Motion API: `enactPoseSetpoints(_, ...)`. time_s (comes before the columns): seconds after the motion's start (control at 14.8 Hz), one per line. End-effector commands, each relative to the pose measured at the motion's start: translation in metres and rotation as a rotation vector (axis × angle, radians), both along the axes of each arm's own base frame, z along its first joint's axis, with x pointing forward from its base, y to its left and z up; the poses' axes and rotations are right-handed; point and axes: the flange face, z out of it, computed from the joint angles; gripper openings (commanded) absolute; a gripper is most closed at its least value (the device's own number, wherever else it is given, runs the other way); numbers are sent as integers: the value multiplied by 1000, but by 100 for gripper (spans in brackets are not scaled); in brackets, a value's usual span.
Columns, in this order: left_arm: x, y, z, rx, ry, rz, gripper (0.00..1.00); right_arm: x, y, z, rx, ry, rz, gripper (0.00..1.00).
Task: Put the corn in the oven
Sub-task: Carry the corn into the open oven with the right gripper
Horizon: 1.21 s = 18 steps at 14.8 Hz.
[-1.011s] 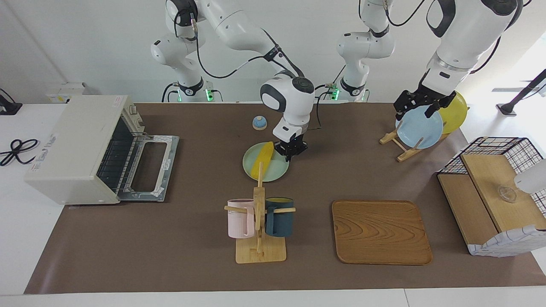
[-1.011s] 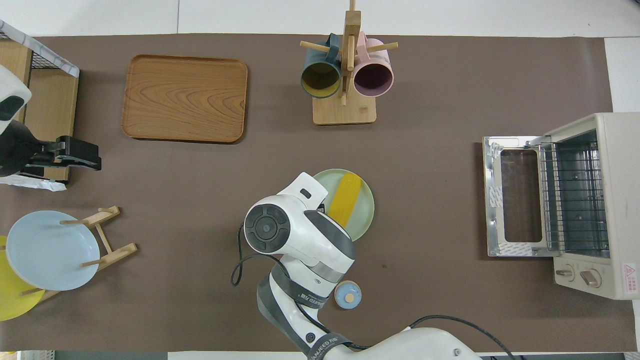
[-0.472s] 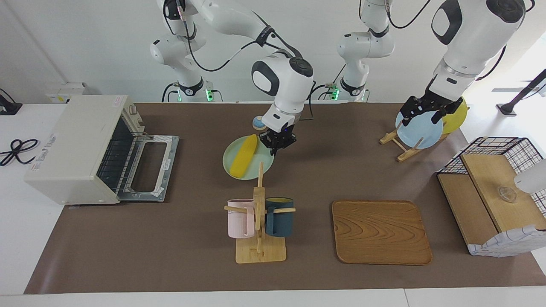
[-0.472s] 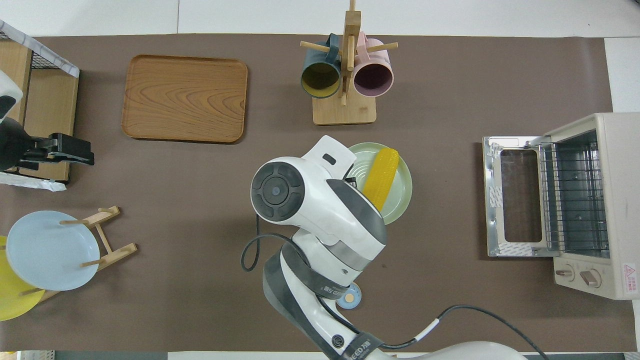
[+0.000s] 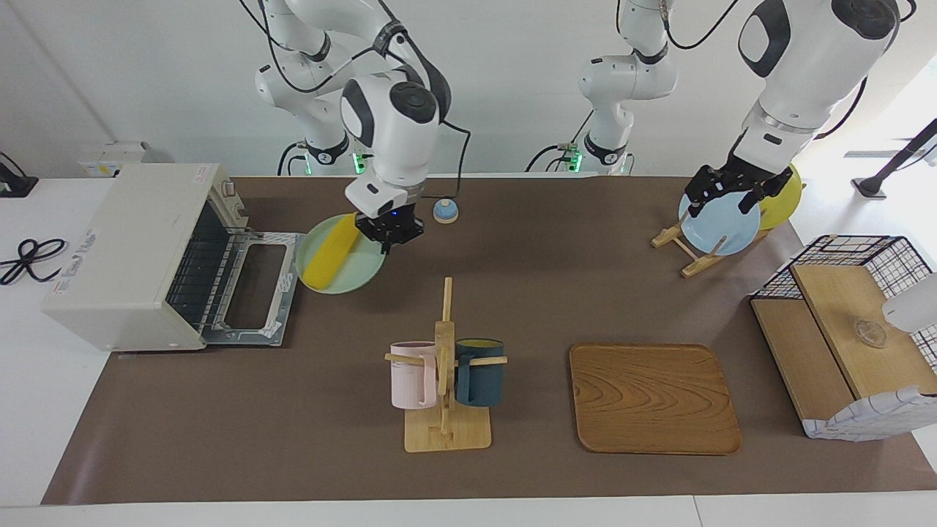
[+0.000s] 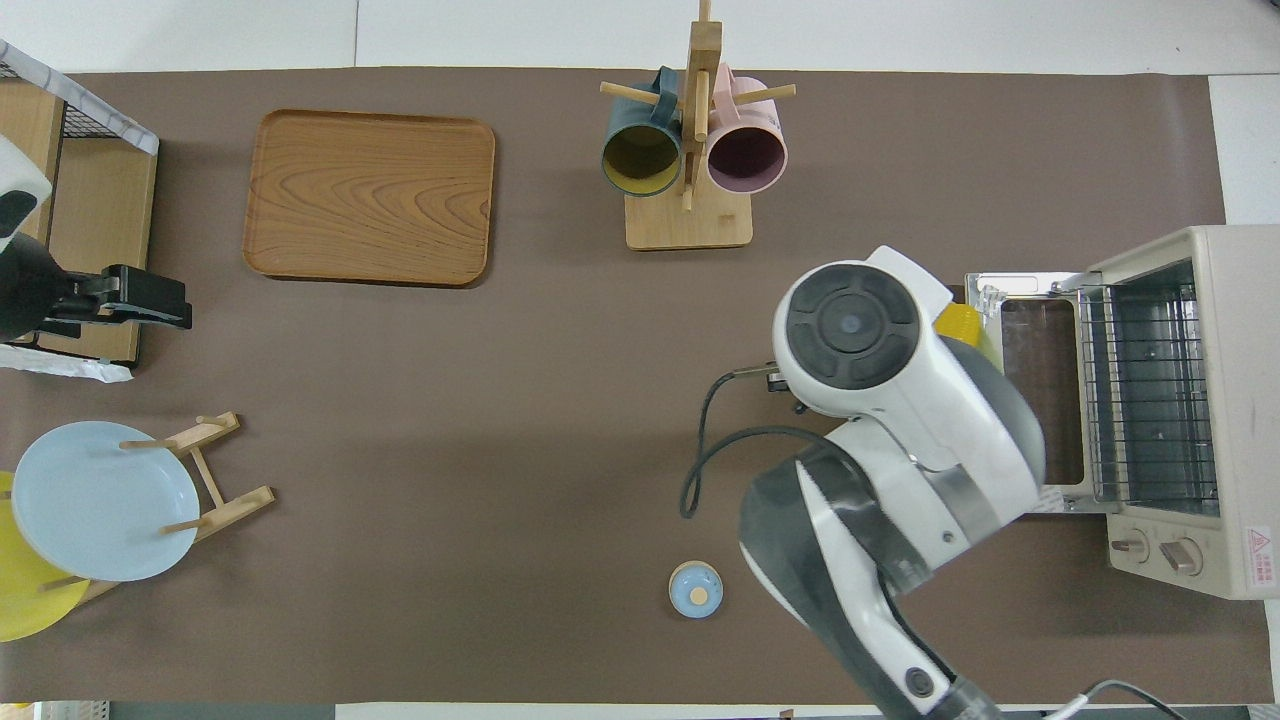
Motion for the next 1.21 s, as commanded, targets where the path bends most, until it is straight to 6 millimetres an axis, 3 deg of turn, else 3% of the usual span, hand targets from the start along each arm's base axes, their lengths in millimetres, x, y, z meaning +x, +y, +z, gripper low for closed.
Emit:
enactPoseSetpoints(0.0, 0, 0, -1, 16, -10, -32, 100, -2, -89, 0, -1, 39, 14, 0)
enactPoseSetpoints(0.13, 0, 2, -1, 19, -10, -29, 100, 3, -131, -6, 4, 65, 18, 0)
enactPoseSetpoints(0.67, 0, 0, -3, 21, -4, -31, 100, -13, -242, -44, 45, 38, 44, 0)
enactPoseSetpoints(1.15, -1, 1, -3, 19, -2, -26, 100, -23, -256, -64, 55, 33, 65, 0)
